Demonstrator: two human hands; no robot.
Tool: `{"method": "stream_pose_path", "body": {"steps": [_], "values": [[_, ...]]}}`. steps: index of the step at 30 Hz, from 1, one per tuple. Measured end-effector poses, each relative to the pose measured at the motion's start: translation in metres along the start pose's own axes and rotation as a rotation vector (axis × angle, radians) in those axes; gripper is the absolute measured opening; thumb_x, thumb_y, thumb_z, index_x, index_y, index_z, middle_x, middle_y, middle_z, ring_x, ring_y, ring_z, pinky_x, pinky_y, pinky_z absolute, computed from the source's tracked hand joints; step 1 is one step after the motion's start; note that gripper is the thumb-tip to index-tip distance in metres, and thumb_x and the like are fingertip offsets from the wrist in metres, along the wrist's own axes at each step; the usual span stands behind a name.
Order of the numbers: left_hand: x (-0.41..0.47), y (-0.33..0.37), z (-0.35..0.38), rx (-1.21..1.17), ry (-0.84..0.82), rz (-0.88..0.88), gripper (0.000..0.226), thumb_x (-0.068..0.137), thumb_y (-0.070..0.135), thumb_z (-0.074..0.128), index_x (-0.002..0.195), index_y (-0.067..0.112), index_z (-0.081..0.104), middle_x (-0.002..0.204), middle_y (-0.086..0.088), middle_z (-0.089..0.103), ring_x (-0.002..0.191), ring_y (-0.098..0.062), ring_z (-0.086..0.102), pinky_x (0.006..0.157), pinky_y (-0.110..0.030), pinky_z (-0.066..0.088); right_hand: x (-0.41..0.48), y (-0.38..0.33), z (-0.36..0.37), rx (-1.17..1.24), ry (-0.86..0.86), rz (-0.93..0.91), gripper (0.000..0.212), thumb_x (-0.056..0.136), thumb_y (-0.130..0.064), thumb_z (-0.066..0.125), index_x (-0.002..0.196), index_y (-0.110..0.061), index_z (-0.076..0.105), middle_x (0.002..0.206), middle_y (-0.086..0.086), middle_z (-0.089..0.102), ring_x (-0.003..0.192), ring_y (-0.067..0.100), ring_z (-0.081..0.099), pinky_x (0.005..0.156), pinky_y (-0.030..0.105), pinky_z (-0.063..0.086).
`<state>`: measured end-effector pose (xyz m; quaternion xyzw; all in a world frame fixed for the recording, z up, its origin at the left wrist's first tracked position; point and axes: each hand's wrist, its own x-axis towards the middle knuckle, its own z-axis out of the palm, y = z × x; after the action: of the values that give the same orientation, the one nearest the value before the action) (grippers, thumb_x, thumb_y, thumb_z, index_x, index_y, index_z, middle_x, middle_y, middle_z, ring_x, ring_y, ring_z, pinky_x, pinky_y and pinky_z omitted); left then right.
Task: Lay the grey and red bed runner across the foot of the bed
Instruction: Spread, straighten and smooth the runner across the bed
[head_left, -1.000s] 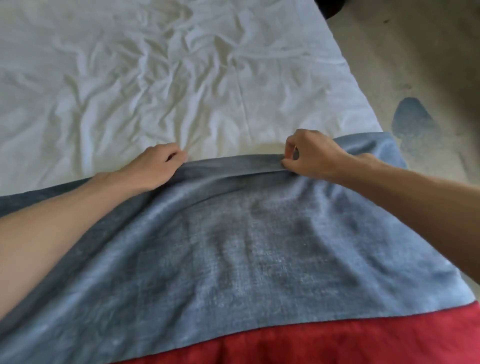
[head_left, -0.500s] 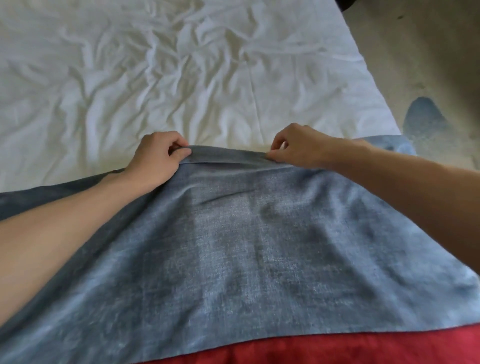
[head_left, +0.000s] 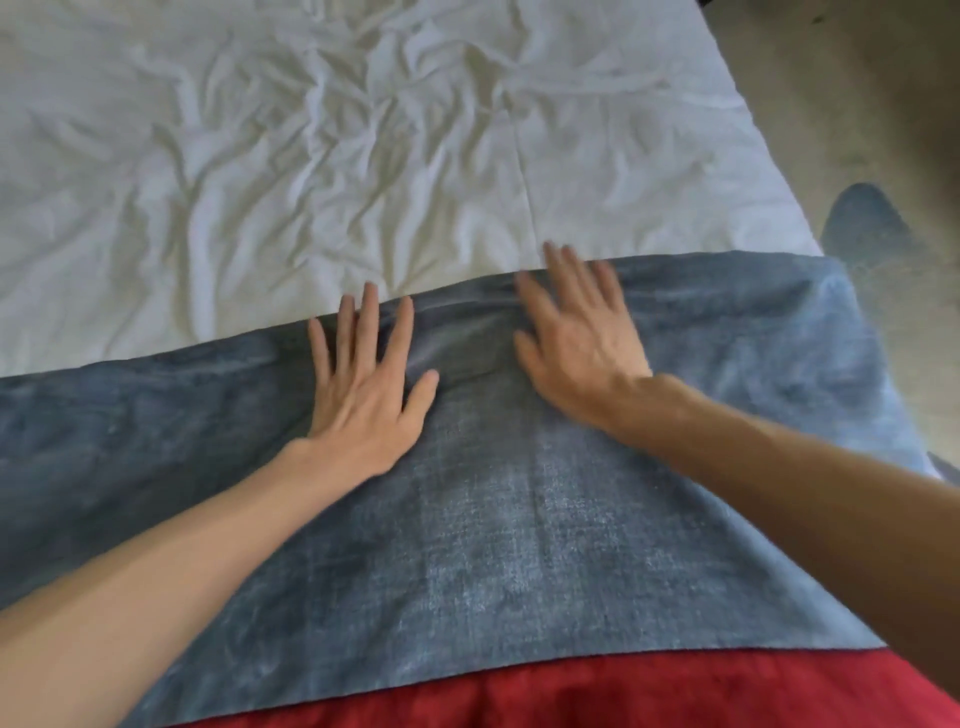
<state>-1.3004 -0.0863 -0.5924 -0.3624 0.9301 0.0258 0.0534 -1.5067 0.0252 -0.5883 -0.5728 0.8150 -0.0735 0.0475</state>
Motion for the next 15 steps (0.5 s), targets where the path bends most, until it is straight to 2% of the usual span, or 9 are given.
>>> {"method": "stream_pose_path", "body": {"steps": [2, 5, 9, 11, 13, 15], "values": [[-0.015, 0.001, 0.011, 0.011, -0.053, -0.034, 0.075, 0.088, 0.06, 0.013, 0.15, 0.023, -0.003, 0.157, -0.012, -0.014, 0.144, -0.032, -0.012, 0.112, -0.058, -0.011, -0.016, -0.008, 0.011, -0.025, -0.111, -0.116, 0.066, 0.093, -0.052, 0.023, 0.149, -0.019, 0.017, 0.159, 0.015, 0.001, 0.146, 0.03, 0.0, 0.117, 0.049, -0.002], [-0.022, 0.0, 0.023, 0.063, -0.111, -0.073, 0.075, 0.085, 0.063, 0.005, 0.15, 0.025, -0.005, 0.157, -0.01, -0.016, 0.144, -0.031, -0.013, 0.112, -0.061, -0.008, -0.024, -0.009, 0.024, -0.06, -0.176, -0.061, 0.067, 0.093, -0.056, 0.013, 0.151, -0.023, 0.009, 0.159, 0.01, -0.003, 0.146, 0.027, -0.005, 0.117, 0.05, -0.002], [-0.024, 0.0, 0.022, 0.029, -0.119, -0.026, 0.072, 0.088, 0.063, 0.005, 0.149, 0.028, -0.005, 0.157, -0.009, -0.018, 0.144, -0.031, -0.015, 0.111, -0.062, -0.01, -0.027, -0.014, 0.021, -0.063, -0.194, -0.04, 0.067, 0.094, -0.055, 0.015, 0.151, -0.021, 0.008, 0.159, 0.01, -0.005, 0.146, 0.027, -0.006, 0.118, 0.05, 0.001], [-0.028, -0.001, 0.015, -0.029, -0.095, -0.002, 0.07, 0.09, 0.06, 0.013, 0.15, 0.026, 0.003, 0.158, -0.01, -0.015, 0.144, -0.032, -0.012, 0.111, -0.06, -0.012, -0.034, -0.021, 0.014, -0.017, -0.189, -0.012, 0.068, 0.094, -0.054, 0.021, 0.15, -0.017, 0.015, 0.159, 0.013, -0.002, 0.146, 0.029, -0.001, 0.118, 0.05, 0.004], [-0.041, -0.003, 0.007, -0.115, -0.011, -0.014, 0.063, 0.093, 0.05, 0.033, 0.146, 0.017, 0.026, 0.155, -0.017, 0.01, 0.141, -0.036, 0.012, 0.112, -0.058, 0.001, -0.05, -0.032, 0.007, 0.051, -0.148, 0.009, 0.065, 0.092, -0.052, 0.034, 0.144, -0.013, 0.03, 0.156, 0.02, 0.013, 0.144, 0.034, 0.012, 0.116, 0.05, 0.014], [-0.061, -0.007, 0.004, -0.135, 0.103, 0.036, 0.048, 0.09, 0.039, 0.049, 0.127, 0.008, 0.05, 0.132, -0.017, 0.044, 0.117, -0.037, 0.045, 0.104, -0.054, 0.027, -0.073, -0.043, 0.006, 0.07, -0.069, -0.004, 0.053, 0.089, -0.043, 0.052, 0.13, -0.009, 0.049, 0.145, 0.024, 0.034, 0.136, 0.037, 0.03, 0.111, 0.05, 0.024]]}}
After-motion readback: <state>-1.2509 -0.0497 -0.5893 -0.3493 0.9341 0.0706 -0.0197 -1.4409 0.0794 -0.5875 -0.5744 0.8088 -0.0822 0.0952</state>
